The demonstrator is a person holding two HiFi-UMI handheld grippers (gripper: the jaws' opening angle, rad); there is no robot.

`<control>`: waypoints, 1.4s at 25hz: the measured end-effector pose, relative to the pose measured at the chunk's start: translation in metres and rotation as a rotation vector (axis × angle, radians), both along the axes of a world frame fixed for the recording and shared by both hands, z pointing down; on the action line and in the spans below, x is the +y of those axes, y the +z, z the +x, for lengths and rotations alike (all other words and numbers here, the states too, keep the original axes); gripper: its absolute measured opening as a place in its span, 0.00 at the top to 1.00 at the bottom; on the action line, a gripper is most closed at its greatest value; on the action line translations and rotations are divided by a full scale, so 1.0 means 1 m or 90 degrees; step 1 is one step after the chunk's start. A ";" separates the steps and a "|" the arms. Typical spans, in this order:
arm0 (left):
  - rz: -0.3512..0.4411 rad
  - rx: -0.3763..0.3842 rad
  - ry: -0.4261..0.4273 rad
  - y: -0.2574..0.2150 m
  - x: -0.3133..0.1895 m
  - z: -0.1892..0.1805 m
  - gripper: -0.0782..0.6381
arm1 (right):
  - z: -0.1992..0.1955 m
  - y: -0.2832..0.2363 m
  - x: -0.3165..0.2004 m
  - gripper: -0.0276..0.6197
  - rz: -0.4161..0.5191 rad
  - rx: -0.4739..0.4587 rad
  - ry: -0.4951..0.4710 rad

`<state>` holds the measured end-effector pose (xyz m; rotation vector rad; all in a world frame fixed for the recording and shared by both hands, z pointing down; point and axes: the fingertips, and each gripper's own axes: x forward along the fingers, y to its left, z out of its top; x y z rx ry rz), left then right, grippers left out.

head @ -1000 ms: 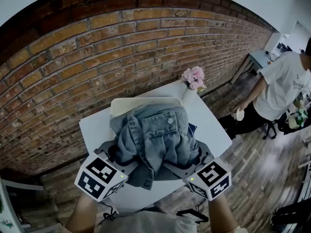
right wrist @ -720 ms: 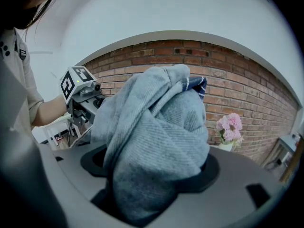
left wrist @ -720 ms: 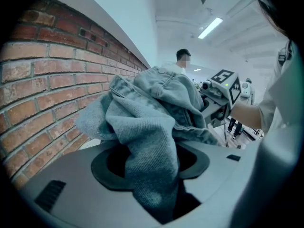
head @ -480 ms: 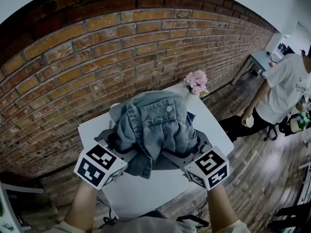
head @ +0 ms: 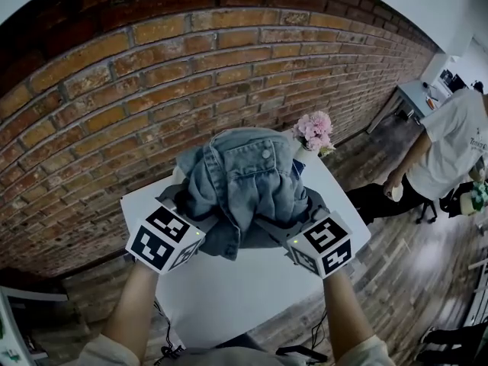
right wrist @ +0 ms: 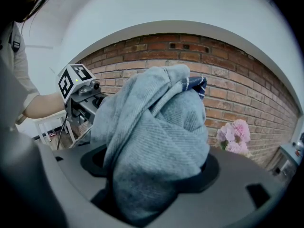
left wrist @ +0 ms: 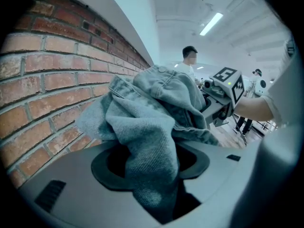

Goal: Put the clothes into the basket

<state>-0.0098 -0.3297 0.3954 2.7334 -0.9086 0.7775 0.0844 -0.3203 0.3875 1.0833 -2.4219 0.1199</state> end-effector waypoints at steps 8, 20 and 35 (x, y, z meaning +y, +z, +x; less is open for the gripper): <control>-0.033 -0.013 -0.024 0.052 -0.035 0.007 0.58 | 0.008 0.052 -0.035 0.38 -0.045 0.010 0.012; -0.197 -0.082 -0.052 0.131 -0.033 0.006 0.60 | 0.010 0.138 -0.037 0.38 -0.256 0.022 0.030; -0.262 -0.120 -0.095 0.163 -0.036 0.005 0.60 | 0.011 0.165 -0.040 0.37 -0.330 0.096 0.070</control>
